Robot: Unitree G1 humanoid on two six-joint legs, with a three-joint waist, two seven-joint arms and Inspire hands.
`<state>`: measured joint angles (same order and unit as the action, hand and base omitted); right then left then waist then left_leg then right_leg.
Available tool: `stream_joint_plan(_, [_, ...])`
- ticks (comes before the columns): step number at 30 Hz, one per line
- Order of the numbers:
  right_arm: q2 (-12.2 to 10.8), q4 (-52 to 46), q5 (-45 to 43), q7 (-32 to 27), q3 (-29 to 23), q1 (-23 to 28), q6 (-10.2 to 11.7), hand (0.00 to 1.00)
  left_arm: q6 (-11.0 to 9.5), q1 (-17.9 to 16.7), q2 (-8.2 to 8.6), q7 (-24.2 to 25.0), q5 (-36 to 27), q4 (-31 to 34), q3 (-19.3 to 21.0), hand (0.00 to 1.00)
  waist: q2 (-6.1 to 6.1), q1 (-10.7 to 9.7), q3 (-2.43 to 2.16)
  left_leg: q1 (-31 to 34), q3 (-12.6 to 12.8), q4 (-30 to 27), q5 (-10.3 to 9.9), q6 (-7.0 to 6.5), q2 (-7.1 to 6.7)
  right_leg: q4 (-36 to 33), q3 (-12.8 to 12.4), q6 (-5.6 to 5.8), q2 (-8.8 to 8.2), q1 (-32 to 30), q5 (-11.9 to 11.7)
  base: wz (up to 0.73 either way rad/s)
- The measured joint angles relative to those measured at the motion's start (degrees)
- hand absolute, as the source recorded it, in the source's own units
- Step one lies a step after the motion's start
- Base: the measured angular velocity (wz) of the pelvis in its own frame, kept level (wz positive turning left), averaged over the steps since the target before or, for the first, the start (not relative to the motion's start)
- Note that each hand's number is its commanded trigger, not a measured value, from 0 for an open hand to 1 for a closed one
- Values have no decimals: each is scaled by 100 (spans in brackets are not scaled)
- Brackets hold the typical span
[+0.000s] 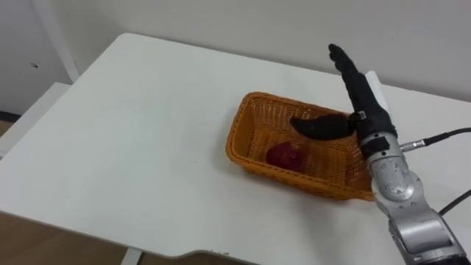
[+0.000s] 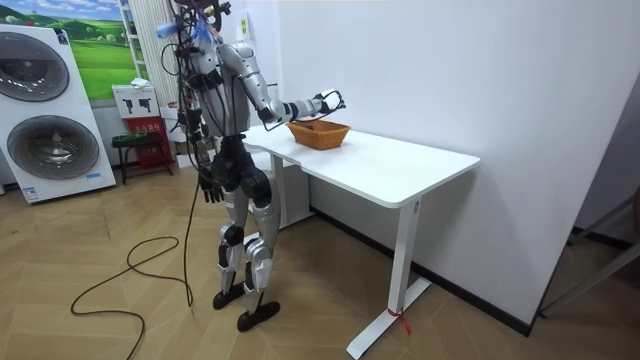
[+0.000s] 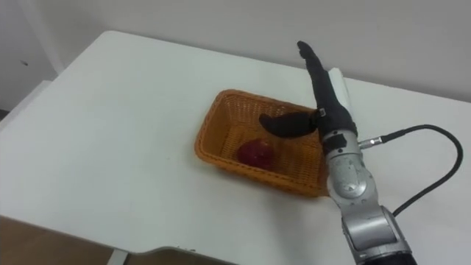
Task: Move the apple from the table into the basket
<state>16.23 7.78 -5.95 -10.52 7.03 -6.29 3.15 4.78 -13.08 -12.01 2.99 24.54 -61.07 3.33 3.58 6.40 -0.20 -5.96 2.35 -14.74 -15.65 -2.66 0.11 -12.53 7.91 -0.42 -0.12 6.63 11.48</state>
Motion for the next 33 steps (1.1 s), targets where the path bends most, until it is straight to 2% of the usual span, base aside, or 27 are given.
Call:
stream_joint_plan(2, [-1,-5,12,-49,-195,65,2,0,-1,-39,1,-12,-10,42,4,0,-16,-50,23,-58,1,7,-1,0,-2,-1,-3,0,-1,59,0,0])
stream_joint_plan(6, [1,-228,68,-277,-664,173,6,0,-6,-166,3,-19,8,70,146,0,0,-195,12,-34,11,78,-2,1,-2,-11,11,0,4,16,1,-2])
stream_joint_plan(10, [141,-402,495,-709,-1535,360,136,0,-58,-280,21,-31,-4,73,589,0,6,-354,3,-70,69,100,0,4,3,-7,-9,0,16,25,0,-3])
stream_joint_plan(11, [216,-400,570,-888,-1780,410,136,0,-79,-320,21,-32,-4,95,698,0,9,-406,1,-72,69,100,0,4,2,-7,-8,0,13,25,0,0])
stream_joint_plan(14, [244,-363,929,-1426,-2328,434,148,0,-105,-437,20,-163,-3,141,781,0,26,-594,-2,-90,76,87,1,4,2,-2,-6,0,14,29,0,-1])
stream_joint_plan(16, [251,-330,1079,-1762,-2685,538,192,0,-117,-499,26,-245,-3,155,826,0,42,-625,2,-120,134,103,1,4,4,-4,-66,0,26,25,1,-11])
stream_joint_plan(19, [252,-103,1099,-2255,-3283,786,246,0,-143,-561,52,-304,-19,276,1124,0,103,-689,-5,-93,219,117,0,4,14,-11,-174,-1,41,-38,2,-16])
stream_joint_plan(23, [277,324,1835,-3029,-3979,956,253,0,-130,-586,55,-373,-29,347,1221,0,96,-922,-6,-52,235,135,-2,0,11,-21,-267,-1,36,-113,2,-11])
stream_joint_plan(26, [279,620,1984,-3530,-4271,1155,244,0,-109,-587,55,-423,-27,430,1244,0,80,-1005,-9,-51,298,205,-2,0,13,-24,-307,-1,48,-155,1,-11])
stream_joint_plan(29, [278,992,2151,-3863,-4348,1341,245,0,-81,-591,60,-481,-21,491,1243,0,39,-1105,-14,-39,357,209,-2,0,18,-27,-335,-2,47,-189,1,-10])
stream_joint_plan(30, [277,1331,2255,-3935,-4361,1408,250,0,-59,-591,61,-539,-29,491,1232,0,19,-1126,-3,-56,359,209,-2,0,19,-27,-336,-2,48,-170,0,-4])
stream_joint_plan(32, [268,2050,2488,-3933,-4374,1530,217,0,-8,-592,60,-585,-19,518,1234,0,35,-1114,-33,-65,370,209,-2,0,20,-27,-336,-3,48,-159,0,2])
stream_joint_plan(33, [206,2464,2652,-3919,-4358,1625,173,0,16,-604,61,-585,-21,544,1233,0,29,-1102,-29,-56,362,209,-3,-1,21,-17,-334,-2,47,-156,0,0])
